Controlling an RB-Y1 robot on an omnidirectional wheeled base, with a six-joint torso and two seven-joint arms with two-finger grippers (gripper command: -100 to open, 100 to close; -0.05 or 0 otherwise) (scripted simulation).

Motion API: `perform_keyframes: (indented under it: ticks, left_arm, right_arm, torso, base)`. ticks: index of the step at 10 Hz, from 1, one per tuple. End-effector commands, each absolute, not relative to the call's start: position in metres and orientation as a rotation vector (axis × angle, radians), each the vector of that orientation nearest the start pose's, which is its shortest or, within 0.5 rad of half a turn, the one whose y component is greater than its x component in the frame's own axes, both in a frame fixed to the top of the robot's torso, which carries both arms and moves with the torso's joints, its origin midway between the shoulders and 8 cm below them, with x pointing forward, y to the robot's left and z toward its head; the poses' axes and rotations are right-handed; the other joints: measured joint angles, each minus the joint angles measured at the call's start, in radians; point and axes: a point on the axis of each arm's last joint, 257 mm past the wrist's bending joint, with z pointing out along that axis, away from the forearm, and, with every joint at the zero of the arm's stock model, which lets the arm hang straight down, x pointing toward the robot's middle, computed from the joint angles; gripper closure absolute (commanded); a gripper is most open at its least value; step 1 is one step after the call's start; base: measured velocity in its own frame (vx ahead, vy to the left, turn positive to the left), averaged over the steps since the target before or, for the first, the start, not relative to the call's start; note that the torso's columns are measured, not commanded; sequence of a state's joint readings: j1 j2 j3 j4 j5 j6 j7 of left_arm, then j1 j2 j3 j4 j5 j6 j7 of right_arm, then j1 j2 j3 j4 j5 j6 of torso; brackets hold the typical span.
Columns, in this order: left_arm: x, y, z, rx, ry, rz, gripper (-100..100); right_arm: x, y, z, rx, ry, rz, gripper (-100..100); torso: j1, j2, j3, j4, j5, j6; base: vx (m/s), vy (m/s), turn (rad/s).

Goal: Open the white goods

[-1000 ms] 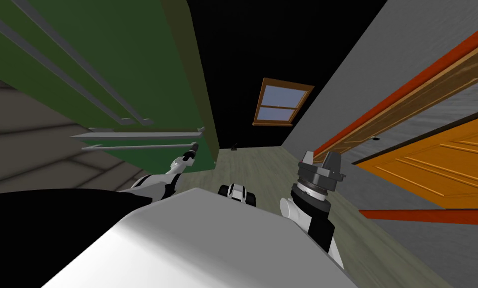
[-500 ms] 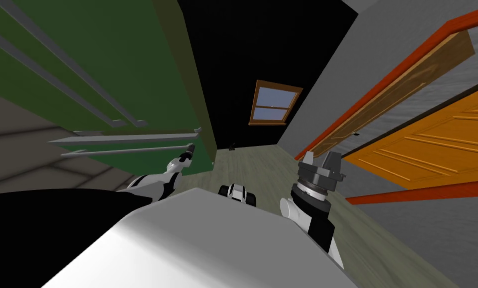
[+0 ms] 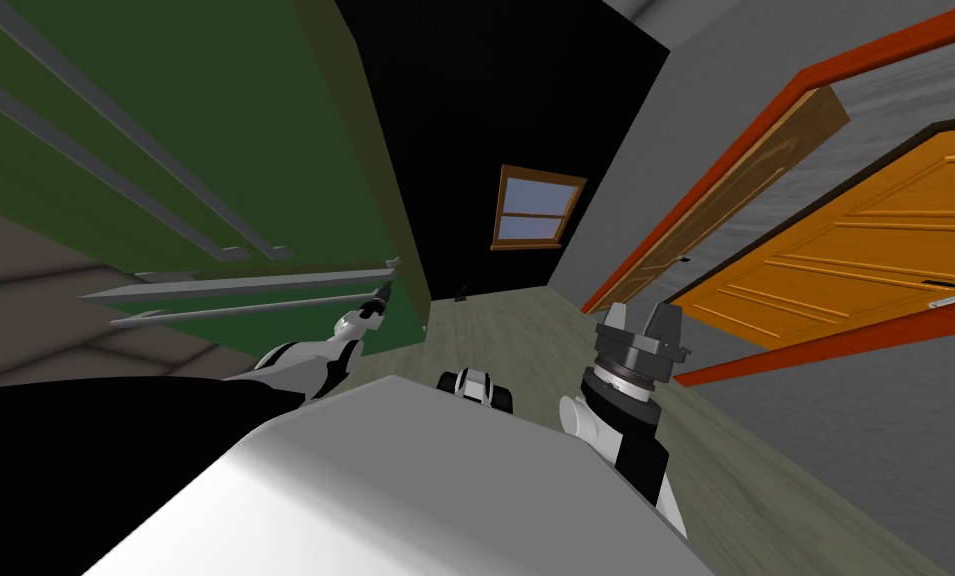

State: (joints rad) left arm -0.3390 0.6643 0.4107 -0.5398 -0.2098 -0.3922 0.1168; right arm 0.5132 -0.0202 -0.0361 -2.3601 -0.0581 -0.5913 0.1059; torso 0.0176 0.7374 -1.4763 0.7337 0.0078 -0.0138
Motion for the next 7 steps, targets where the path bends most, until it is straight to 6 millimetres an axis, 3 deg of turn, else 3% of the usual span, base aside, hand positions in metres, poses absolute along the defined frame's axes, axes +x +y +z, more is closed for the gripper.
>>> perform_keyframes:
  ticks: [1,3,5,6,7]
  left_arm:
    - [0.494,0.684,-0.249,-1.18,1.204,-0.402,-100]
    - [0.496,0.687,-0.248,-1.188,1.218,-0.388,-100]
    - [0.509,0.674,-0.238,-1.157,1.206,-0.426,-100]
    - [0.511,0.672,-0.235,-1.15,1.203,-0.432,100]
    - [0.514,0.674,-0.23,-1.144,1.204,-0.432,100]
  right_arm:
    - [0.306,-0.288,0.072,0.509,0.504,1.233,0]
    - [0.306,-0.288,0.072,0.509,0.504,1.233,0]
    - [0.306,-0.288,0.072,0.509,0.505,1.233,0]
    - [0.306,-0.288,0.072,0.509,0.505,1.233,0]
    - [0.306,-0.288,0.072,0.509,0.505,1.233,0]
  torso:
    - [0.0,-0.001,0.0,0.0,-0.001,-0.002]
    - [0.0,0.001,0.001,0.0,0.0,-0.003]
    - [-0.003,-0.001,-0.001,0.0,-0.002,0.001]
    - [-0.008,-0.003,-0.002,0.0,-0.003,0.006]
    - [-0.013,-0.002,-0.001,0.002,-0.005,0.01]
  base:
    - [-0.072,0.026,-0.056]
    - [-0.088,0.035,-0.087]
    - [-0.013,-0.002,-0.054]
    - [-0.002,-0.006,-0.008]
    - [-0.1,-0.069,-0.009]
